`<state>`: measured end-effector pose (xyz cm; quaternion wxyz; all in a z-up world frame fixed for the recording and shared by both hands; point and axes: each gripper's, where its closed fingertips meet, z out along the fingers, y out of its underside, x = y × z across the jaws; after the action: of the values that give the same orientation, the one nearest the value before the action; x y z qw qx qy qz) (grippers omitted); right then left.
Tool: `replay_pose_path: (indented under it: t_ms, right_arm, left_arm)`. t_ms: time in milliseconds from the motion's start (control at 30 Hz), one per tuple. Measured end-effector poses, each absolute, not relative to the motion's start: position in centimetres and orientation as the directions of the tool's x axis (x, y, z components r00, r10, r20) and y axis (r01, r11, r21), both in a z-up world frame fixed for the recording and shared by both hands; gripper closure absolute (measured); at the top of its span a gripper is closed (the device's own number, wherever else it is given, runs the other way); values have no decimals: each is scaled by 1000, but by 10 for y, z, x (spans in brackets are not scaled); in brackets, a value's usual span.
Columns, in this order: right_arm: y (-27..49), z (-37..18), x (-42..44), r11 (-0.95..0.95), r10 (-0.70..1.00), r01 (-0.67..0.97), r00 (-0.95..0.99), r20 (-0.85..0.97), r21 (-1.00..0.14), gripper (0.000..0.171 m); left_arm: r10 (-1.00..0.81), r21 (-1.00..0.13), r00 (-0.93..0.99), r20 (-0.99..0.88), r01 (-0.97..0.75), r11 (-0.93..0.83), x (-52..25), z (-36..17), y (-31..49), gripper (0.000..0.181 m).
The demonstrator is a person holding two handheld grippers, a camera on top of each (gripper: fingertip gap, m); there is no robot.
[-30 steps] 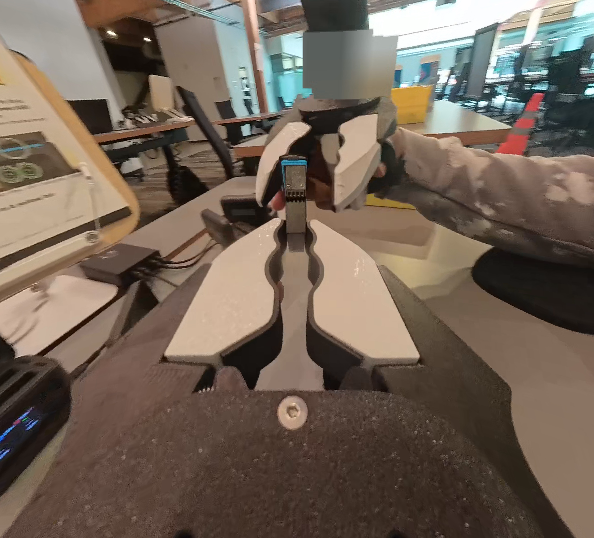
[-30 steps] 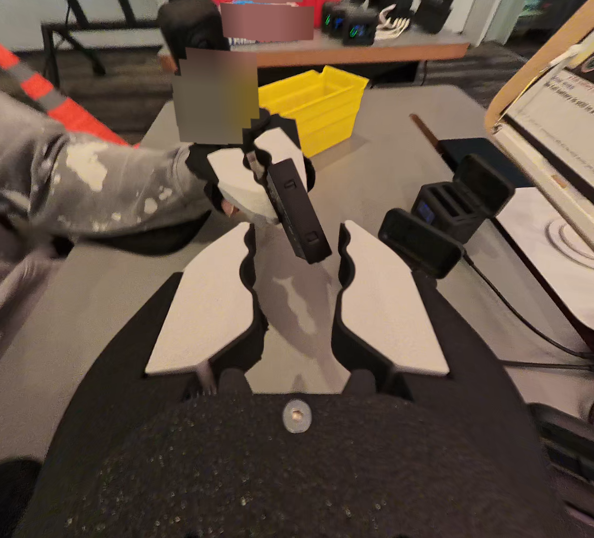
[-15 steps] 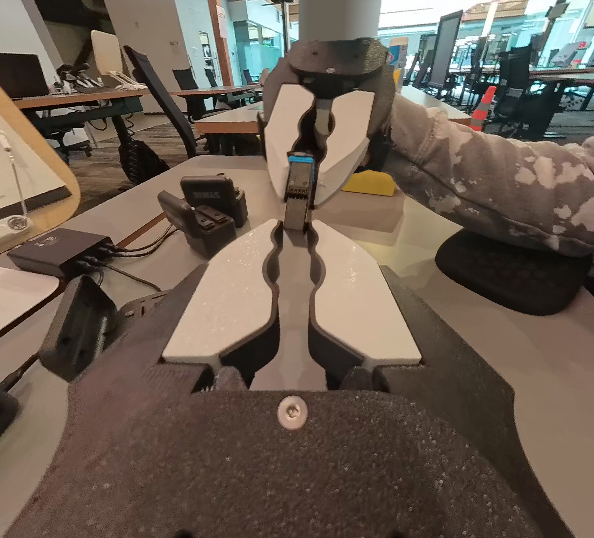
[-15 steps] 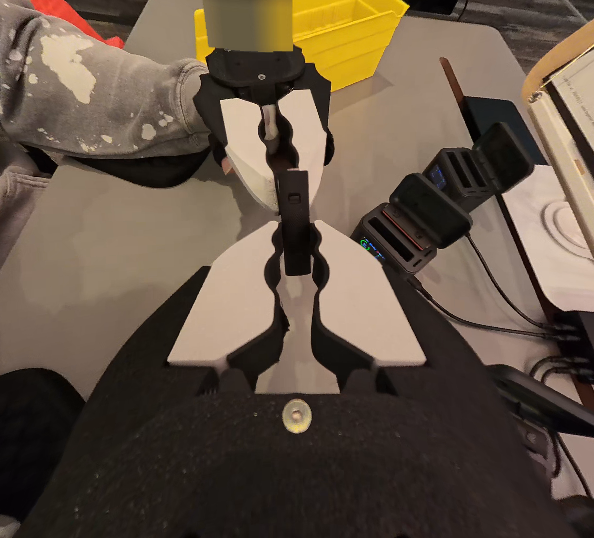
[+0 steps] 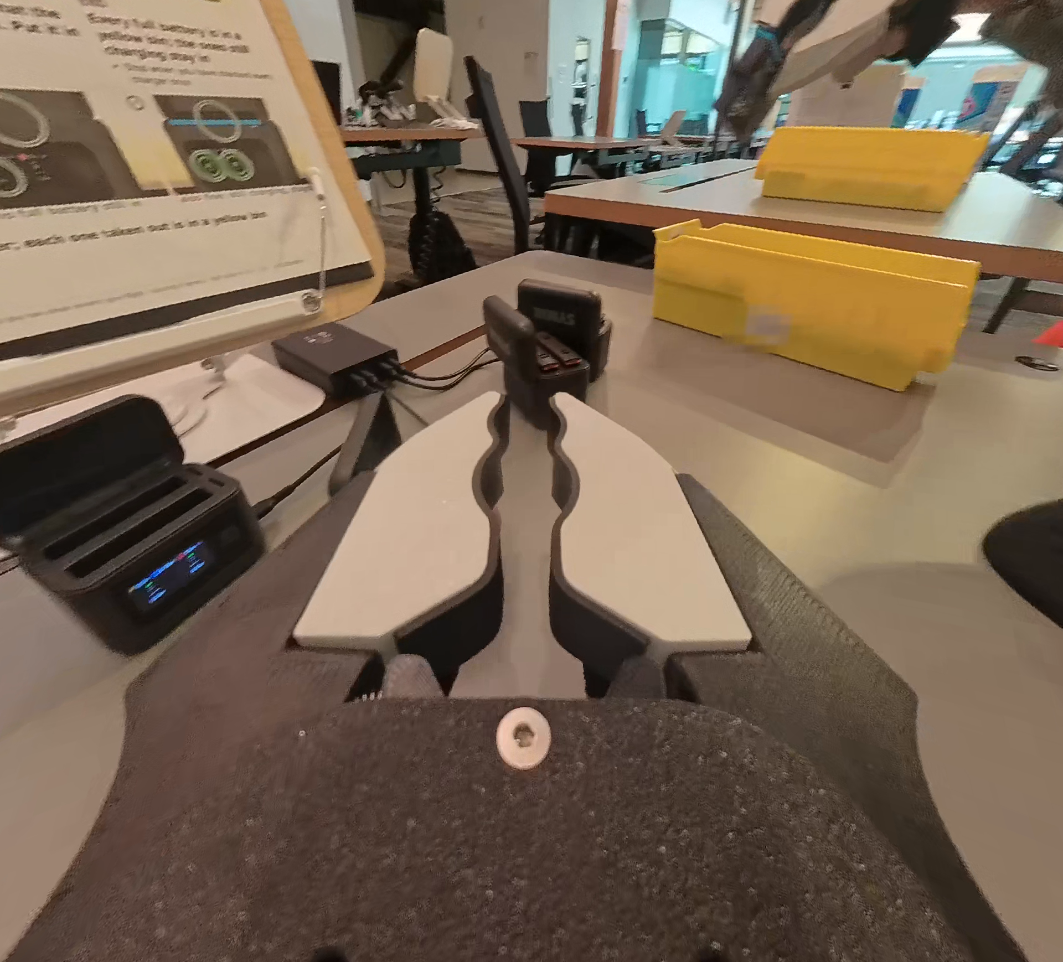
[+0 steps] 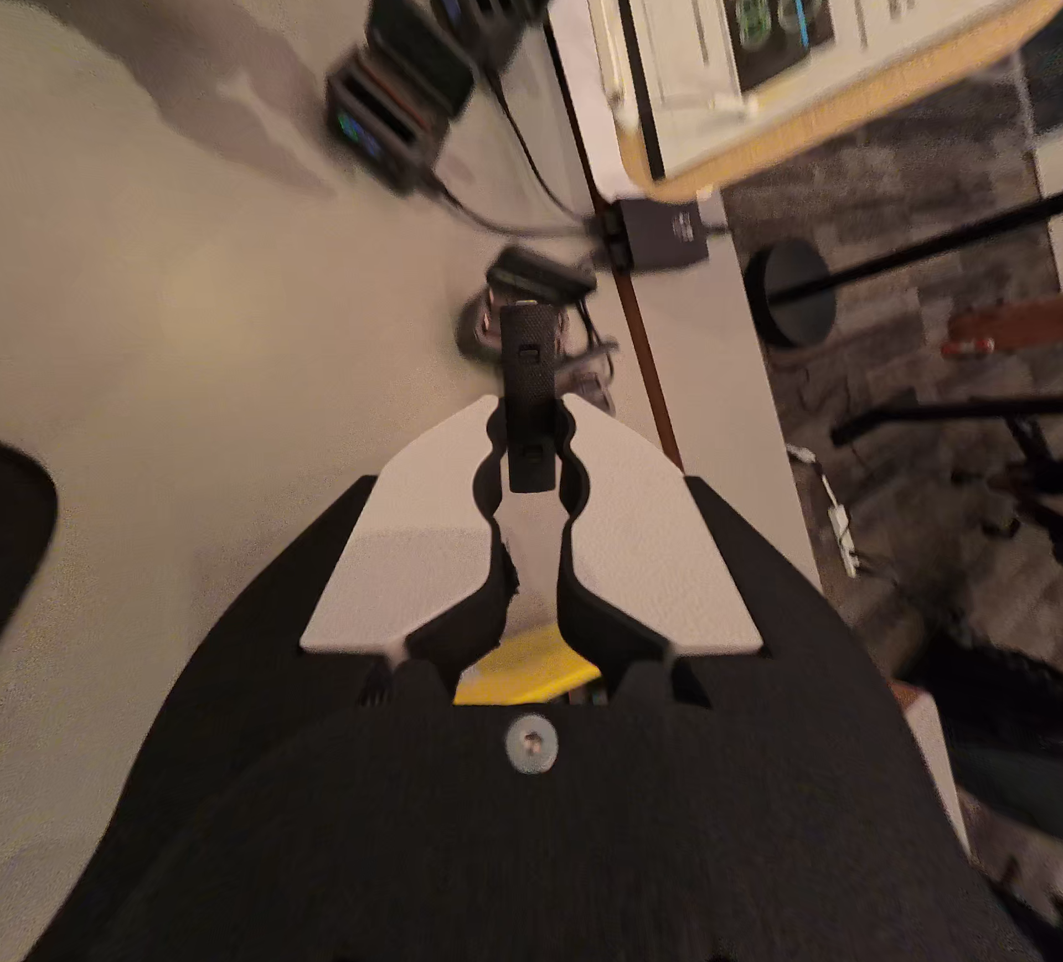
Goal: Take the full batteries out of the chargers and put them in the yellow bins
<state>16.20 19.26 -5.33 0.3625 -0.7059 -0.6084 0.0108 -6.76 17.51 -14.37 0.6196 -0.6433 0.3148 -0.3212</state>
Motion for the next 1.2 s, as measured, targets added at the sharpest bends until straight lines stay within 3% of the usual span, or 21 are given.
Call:
replay_pose_path:
  t_ms: [333, 533, 833, 1200]
  right_arm:
    - [191, -116, 342, -273, 886, 939, 331, 326, -211, 156]
    - [173, -158, 373, -301, 920, 943, 327, 216, -142, 156]
    - [166, -204, 379, -288, 942, 954, 298, 156, -89, 156]
    - [178, -205, 383, -301, 922, 951, 310, 231, -72, 154]
  left_arm:
    - [-710, -994, 704, 12, -71, -87, -83, -161, 193, 181]
    - [-636, -992, 771, -19, -96, -87, -95, -165, 203, 181]
    - [-669, -991, 738, -84, -131, -21, -86, -166, 198, 181]
    - [-685, -985, 724, -78, -162, -58, -82, -177, 198, 181]
